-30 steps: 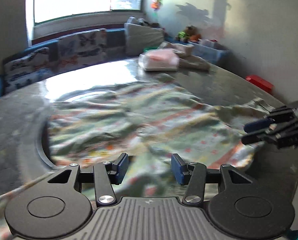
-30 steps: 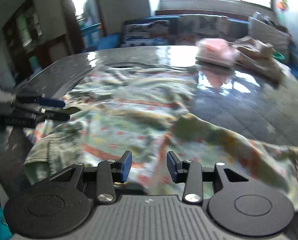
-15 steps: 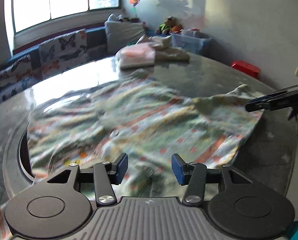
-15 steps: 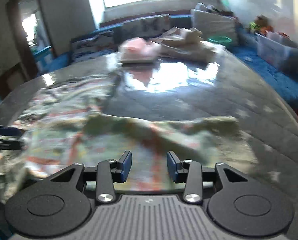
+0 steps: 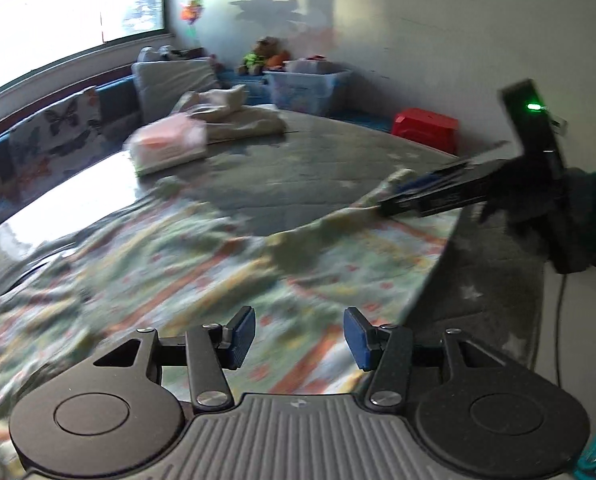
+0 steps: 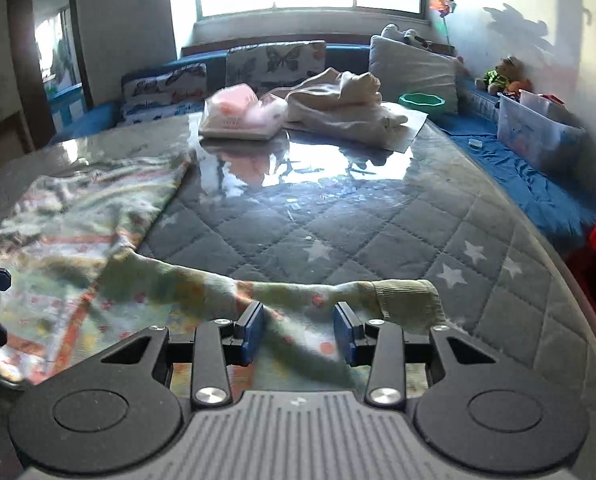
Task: Fold clothes
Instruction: 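Move the right gripper to the sleeve cuff of the shirt, then grasp the sleeve cuff with the right gripper and lay it across the shirt, then open the right gripper and release the folded sleeve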
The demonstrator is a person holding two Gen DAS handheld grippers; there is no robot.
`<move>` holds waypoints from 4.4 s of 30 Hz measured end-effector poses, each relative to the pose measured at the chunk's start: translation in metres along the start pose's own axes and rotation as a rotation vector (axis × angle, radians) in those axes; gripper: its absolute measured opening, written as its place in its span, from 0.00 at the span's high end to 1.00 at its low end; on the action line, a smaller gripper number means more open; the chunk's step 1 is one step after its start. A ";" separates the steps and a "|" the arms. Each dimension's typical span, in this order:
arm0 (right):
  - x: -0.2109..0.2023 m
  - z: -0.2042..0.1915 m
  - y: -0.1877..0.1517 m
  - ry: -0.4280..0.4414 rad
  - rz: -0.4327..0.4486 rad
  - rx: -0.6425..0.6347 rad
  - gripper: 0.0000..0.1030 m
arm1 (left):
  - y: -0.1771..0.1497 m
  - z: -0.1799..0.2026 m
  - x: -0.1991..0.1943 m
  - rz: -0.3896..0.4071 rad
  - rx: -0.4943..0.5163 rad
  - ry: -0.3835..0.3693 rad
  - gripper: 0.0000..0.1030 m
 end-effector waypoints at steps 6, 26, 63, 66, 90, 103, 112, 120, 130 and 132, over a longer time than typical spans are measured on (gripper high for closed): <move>0.012 0.025 0.012 -0.046 0.017 0.014 0.64 | -0.006 0.024 0.022 -0.049 0.045 -0.072 0.49; -0.033 0.063 -0.002 -0.166 0.071 0.157 0.52 | -0.005 0.010 0.009 -0.029 -0.002 -0.045 0.42; -0.107 -0.160 0.100 0.405 0.173 0.064 0.93 | -0.069 -0.073 -0.081 0.070 -0.279 0.182 0.25; -0.100 -0.206 0.097 0.477 0.145 0.010 0.93 | -0.079 -0.078 -0.090 0.074 -0.305 0.199 0.25; -0.042 -0.228 0.017 0.440 -0.126 -0.186 0.83 | -0.096 -0.112 -0.117 0.104 -0.399 0.266 0.25; -0.016 -0.157 -0.008 0.298 -0.184 -0.169 0.87 | -0.076 -0.099 -0.066 0.050 -0.360 0.171 0.35; 0.029 -0.163 0.026 0.287 -0.137 -0.164 0.87 | -0.074 -0.116 -0.048 0.032 -0.405 0.170 0.43; 0.022 -0.164 0.018 0.282 -0.133 -0.213 0.83 | -0.080 -0.128 -0.045 0.020 -0.452 0.181 0.43; -0.025 -0.183 -0.031 0.319 -0.175 -0.363 0.66 | -0.086 -0.124 -0.062 0.026 -0.423 0.217 0.43; -0.032 -0.193 -0.034 0.317 -0.152 -0.408 0.66 | -0.089 -0.122 -0.073 0.035 -0.419 0.236 0.42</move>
Point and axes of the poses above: each gripper's, at about its wrist camera, not at the fingertips, and x roughly the way its jaws point, z to its right, y to its top, the point moved 7 cm from there along x, roughly the way its jaws point, and after that the axes turned 5 degrees about x, right-handed, at the moved point
